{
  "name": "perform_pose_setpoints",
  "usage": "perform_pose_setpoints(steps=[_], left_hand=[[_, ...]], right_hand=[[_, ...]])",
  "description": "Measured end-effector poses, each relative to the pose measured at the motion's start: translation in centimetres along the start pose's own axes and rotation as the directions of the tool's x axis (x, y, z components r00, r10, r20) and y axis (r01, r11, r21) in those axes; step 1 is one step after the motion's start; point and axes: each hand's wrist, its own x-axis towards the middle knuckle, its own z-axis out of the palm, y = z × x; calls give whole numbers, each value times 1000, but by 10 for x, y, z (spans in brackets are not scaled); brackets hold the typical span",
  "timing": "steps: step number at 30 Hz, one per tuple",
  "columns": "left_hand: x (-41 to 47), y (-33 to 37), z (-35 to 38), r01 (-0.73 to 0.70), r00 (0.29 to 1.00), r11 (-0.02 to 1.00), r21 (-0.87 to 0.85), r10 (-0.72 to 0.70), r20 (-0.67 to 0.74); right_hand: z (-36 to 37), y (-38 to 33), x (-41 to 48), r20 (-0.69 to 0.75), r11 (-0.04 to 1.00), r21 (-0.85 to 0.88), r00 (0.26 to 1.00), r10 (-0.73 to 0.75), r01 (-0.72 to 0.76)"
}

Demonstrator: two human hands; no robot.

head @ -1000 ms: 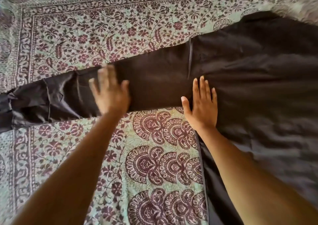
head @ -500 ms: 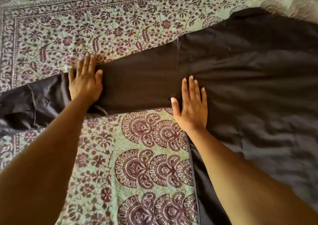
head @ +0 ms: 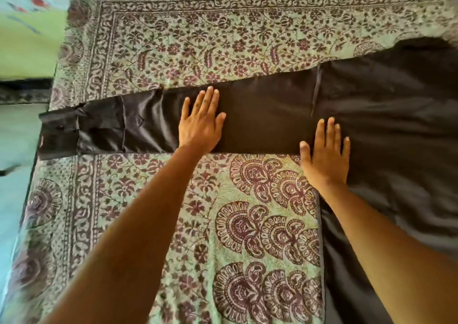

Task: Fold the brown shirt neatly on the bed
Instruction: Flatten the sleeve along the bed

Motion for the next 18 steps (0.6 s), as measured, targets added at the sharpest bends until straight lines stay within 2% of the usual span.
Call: perform_pose_setpoints(steps=[3, 6, 9, 11, 12, 14, 16, 18], left_hand=[[-8, -86, -18, 173, 985, 985, 27, -172, -29], [-7, -113, -23, 176, 984, 983, 48, -175, -39], [-7, -111, -20, 169, 985, 984, 51, -167, -50], [-6, -108, -21, 175, 984, 983, 55, -174, -29], [-5, -105, -24, 192, 981, 979, 67, -191, -18], [-2, -97, -28, 256, 967, 965, 62, -257, 2], [-6, -89, -27, 325, 946, 946, -12, -325, 8], [-19, -93, -21, 292, 956, 956, -35, -292, -5]], right_hand=[[-4, -4, -2, 6, 1000, 3, 1000, 12, -12], [-13, -26, 0, -57, 1000, -27, 998, 10, -11], [-18, -77, 0, -104, 977, -23, 971, -214, 213], [-11, -125, -3, -68, 905, 20, 904, -423, 425], [-6, -150, -5, -55, 872, 55, 874, -483, 486], [4, -189, -9, -40, 872, 123, 880, -473, 474], [18, -203, -11, -31, 908, 91, 913, -407, 408], [26, -202, -13, -91, 916, 39, 915, -394, 399]])
